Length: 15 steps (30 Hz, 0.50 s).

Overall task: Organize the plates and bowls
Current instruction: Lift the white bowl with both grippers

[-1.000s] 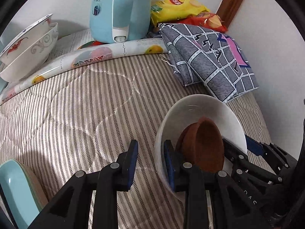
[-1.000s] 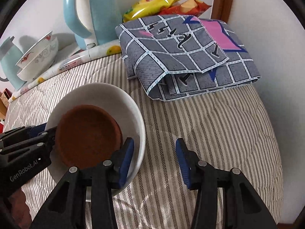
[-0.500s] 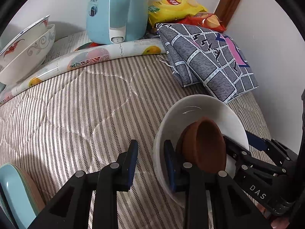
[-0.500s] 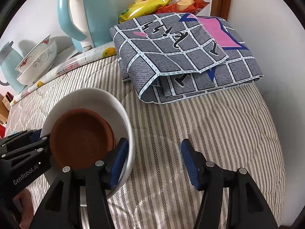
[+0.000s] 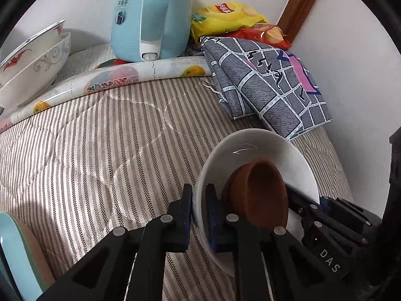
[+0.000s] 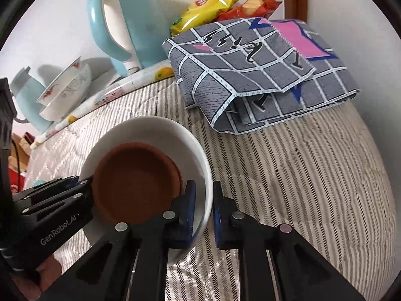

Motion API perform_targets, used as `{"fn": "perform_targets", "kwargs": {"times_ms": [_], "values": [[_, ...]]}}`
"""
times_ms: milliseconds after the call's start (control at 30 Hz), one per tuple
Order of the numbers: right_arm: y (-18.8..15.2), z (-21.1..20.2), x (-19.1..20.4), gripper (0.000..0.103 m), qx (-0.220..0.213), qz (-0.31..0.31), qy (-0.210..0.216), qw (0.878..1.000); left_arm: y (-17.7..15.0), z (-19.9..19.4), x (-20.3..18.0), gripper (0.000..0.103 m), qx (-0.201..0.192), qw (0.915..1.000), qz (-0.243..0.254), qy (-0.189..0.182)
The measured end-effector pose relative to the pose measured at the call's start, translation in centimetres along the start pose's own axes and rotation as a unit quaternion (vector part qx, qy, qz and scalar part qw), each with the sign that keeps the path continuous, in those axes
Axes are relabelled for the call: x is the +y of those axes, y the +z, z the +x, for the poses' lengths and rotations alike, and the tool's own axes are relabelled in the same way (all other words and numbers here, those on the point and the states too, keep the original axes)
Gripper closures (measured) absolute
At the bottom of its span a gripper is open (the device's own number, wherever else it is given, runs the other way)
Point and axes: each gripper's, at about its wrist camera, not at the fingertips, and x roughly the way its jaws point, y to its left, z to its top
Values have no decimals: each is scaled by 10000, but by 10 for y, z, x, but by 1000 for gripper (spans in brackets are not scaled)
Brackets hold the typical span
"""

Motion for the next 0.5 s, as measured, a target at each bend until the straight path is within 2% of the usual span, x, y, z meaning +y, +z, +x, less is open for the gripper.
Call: {"fn": "perform_targets", "kwargs": {"times_ms": [500], "values": [[-18,-16,15,91,-10,98,-50,9999,-17,-19,8,94,63,9999,-131,18]]}}
